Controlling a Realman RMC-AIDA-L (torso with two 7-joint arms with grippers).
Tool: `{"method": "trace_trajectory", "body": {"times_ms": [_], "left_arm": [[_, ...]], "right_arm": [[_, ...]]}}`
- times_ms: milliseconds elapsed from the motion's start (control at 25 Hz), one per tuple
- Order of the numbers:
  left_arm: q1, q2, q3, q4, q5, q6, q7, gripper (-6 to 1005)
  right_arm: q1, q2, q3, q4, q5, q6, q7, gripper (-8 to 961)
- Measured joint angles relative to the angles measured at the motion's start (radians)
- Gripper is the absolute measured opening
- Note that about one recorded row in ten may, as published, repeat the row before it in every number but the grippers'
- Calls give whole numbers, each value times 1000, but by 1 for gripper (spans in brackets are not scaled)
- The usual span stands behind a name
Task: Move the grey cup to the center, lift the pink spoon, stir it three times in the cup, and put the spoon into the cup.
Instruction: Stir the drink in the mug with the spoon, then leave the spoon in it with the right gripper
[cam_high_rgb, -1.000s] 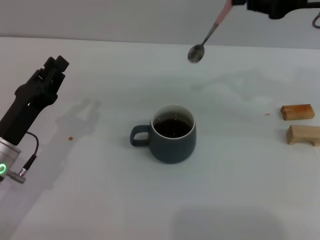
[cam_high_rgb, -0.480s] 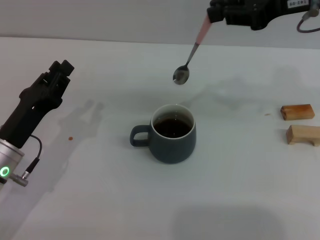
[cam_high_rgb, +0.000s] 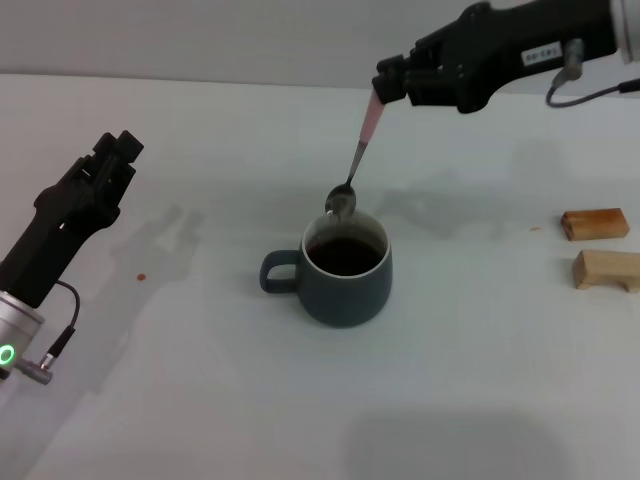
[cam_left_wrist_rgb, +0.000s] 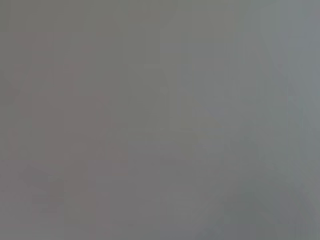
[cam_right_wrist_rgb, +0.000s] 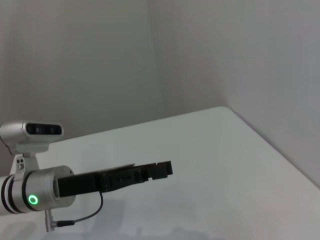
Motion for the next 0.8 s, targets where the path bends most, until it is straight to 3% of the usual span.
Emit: {"method": "trace_trajectory", "body": {"times_ms": [800], "left_arm": [[9, 0, 10, -2, 0, 0, -4, 315]], "right_arm": [[27, 7, -85, 238, -1, 163, -45, 87]]}}
